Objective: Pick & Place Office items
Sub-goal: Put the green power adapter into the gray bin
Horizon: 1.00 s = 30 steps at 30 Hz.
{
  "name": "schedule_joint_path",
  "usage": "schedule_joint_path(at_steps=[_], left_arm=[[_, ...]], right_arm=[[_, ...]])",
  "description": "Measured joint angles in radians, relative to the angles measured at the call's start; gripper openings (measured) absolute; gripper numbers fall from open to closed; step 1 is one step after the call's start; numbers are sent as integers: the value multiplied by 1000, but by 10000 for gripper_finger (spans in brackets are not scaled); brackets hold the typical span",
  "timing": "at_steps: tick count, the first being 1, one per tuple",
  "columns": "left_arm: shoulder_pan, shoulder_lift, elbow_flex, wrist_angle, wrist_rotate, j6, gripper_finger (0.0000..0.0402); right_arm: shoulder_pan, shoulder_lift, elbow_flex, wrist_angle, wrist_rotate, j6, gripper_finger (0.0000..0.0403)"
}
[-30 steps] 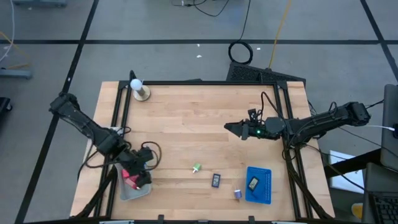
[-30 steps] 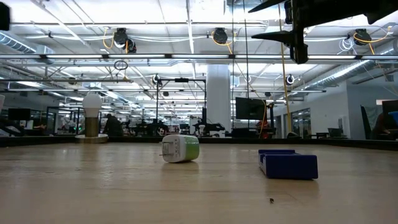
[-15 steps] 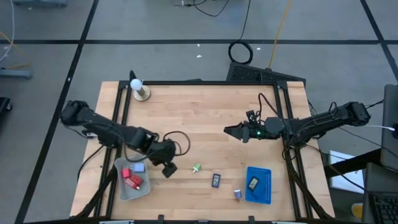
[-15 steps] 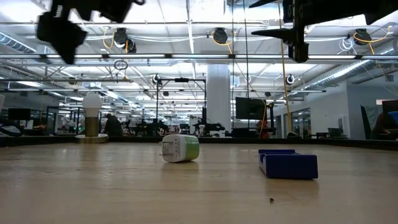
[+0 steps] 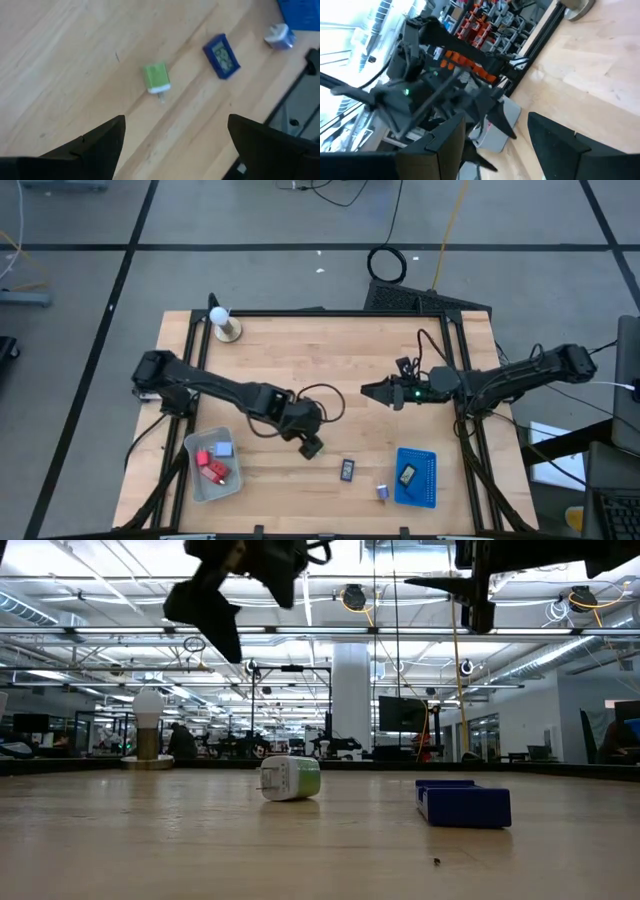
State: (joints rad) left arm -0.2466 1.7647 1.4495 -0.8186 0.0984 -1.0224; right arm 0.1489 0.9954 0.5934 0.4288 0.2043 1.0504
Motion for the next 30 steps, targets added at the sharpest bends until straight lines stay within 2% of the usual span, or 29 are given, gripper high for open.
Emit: schedule_joint_path(at_steps=[6,13,19,26,30], left_arm=[[0,74,30,-16,-34,-66,351],[-2,82,30,-14,-107,-144,351],[-2,82,30,6,-126,-167,351],[7,82,30,6,-126,-168,351],[14,82,30,6,-108,-182,351]], right_arm=[[-64,-77,0,-62,2,-24,210],[-178,-227,0,-186,3,-53,210],[-254,-334,0,-239,0,-70,210],[-287,-378,0,-261,-76,-68,210],[-287,-378,0,-278,-79,-64,210]])
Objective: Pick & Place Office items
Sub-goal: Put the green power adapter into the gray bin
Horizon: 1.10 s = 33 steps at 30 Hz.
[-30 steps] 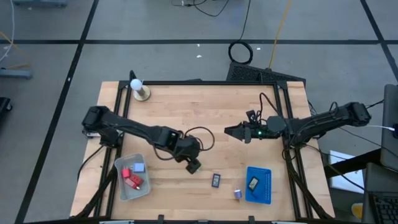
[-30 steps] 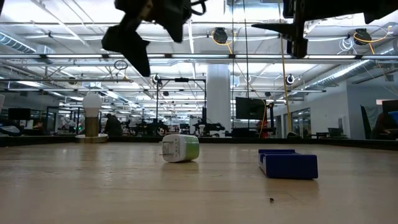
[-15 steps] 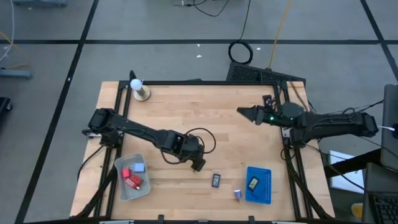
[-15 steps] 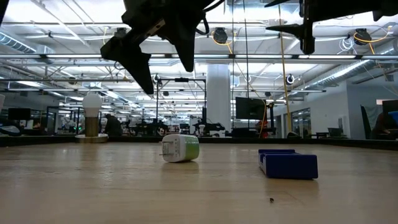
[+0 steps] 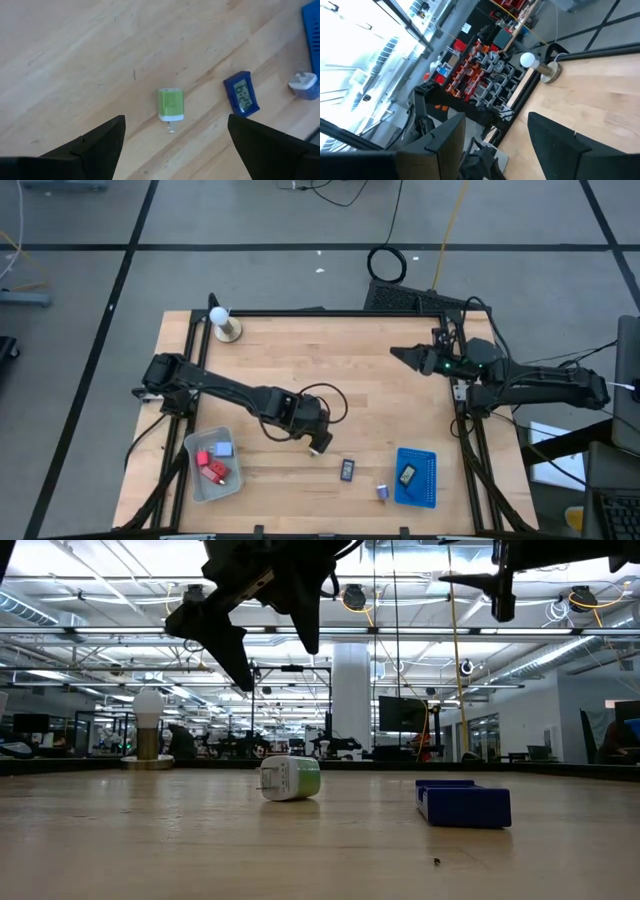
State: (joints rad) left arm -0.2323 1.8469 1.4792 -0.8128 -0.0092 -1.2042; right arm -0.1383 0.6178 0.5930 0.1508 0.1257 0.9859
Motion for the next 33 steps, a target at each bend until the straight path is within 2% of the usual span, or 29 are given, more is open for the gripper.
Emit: schedule_joint_path(at_steps=[3,5,9,15,20,26,33], left_arm=[[-3,0,12,2,19,-14,349],[-16,0,30,4,-7,-32,339],[-32,0,72,-4,-35,-29,301],[-40,34,139,38,16,7,255],[-41,129,258,15,70,9,253],[-20,244,421,-277,56,92,253],[13,247,436,-323,34,108,253]], right_arm=[[0,0,0,-9,0,0,210],[0,0,0,-7,0,-1,210],[0,0,0,-7,0,-2,210],[0,-1,0,-6,-23,-2,210],[1,0,0,-6,-28,-11,210],[0,-1,0,-6,-27,-55,210],[1,-1,0,-6,-60,-49,210]])
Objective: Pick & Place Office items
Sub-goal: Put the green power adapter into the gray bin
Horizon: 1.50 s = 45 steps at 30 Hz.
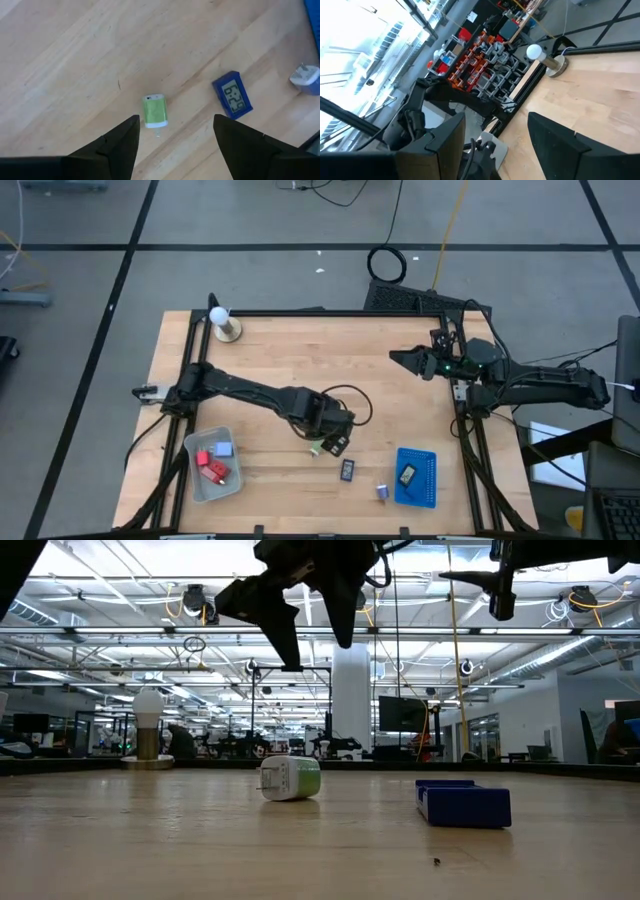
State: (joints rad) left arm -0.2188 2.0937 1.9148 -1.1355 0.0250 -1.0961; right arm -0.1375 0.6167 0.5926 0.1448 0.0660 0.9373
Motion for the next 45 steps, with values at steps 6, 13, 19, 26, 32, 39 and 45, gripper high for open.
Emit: schedule_joint_path(at_steps=[6,13,19,26,32,39,45], left_arm=[[-1,0,-23,0,-31,20,253],[0,0,-96,42,-20,37,263],[-2,0,-158,114,9,36,276],[-6,0,-169,145,4,23,274],[-6,-1,-197,145,1,22,282],[-8,-1,-250,157,19,5,282],[-15,-1,-252,218,25,1,270]], right_arm=[[0,0,0,0,-45,20,210],[0,0,0,0,-46,44,210],[0,0,0,1,-46,46,210],[0,0,0,1,-46,46,210],[0,0,0,1,-46,46,210],[0,0,0,5,-46,57,210],[0,0,0,5,-46,57,210]])
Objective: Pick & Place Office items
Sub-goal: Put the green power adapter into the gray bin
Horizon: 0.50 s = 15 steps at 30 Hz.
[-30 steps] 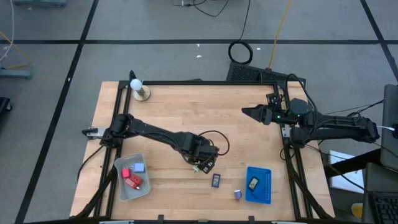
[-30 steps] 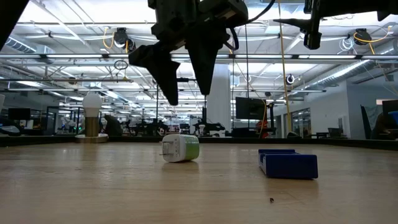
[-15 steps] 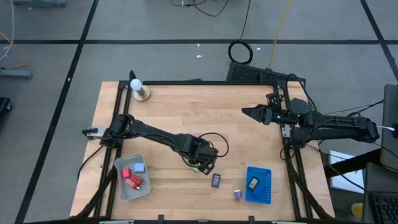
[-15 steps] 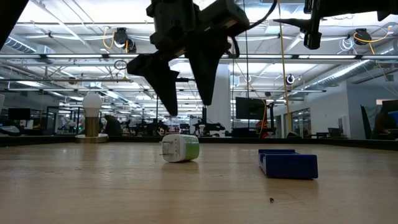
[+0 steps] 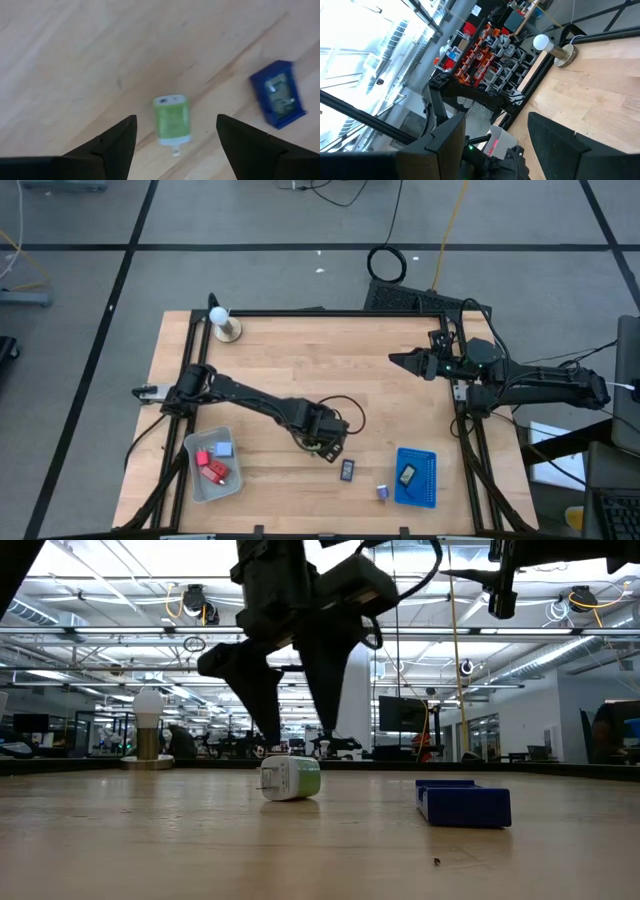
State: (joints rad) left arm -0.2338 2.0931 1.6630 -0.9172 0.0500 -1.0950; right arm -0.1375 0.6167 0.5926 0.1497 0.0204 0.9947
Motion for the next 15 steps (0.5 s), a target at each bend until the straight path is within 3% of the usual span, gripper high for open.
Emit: schedule_joint_path(at_steps=[15], left_arm=[[-14,67,0,58,51,-14,272]], right_arm=[[0,-1,0,3,0,-4,210]])
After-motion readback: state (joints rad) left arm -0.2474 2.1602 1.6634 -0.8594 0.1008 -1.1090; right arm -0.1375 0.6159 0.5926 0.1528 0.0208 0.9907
